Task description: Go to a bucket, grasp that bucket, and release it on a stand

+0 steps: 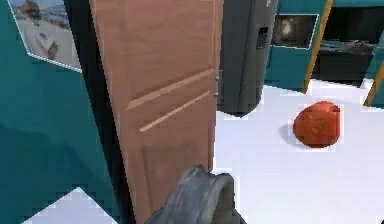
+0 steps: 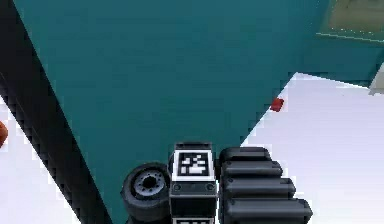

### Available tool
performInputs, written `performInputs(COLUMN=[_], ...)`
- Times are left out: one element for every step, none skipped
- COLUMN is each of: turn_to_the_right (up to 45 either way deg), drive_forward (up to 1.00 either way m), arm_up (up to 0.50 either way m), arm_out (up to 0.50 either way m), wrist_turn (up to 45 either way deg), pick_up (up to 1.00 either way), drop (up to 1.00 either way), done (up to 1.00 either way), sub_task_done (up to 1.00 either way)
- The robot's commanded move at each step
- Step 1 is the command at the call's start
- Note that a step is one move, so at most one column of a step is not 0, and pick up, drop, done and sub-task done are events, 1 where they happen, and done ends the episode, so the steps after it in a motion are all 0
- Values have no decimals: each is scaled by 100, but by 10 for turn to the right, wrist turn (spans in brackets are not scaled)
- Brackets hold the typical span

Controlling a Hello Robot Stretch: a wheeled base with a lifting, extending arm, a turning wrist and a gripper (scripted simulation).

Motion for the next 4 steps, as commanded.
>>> performInputs(turn_to_the_right=[30, 0, 300, 0], drive_forward=[0, 35, 0, 40], arm_up=[0, 0, 0, 0], arm_out=[0, 0, 0, 0], wrist_turn=[0, 0, 0, 0], pick_up=[0, 0, 0, 0], drop=[0, 0, 0, 0], done=[0, 0, 0, 0], sub_task_done=[0, 0, 0, 0])
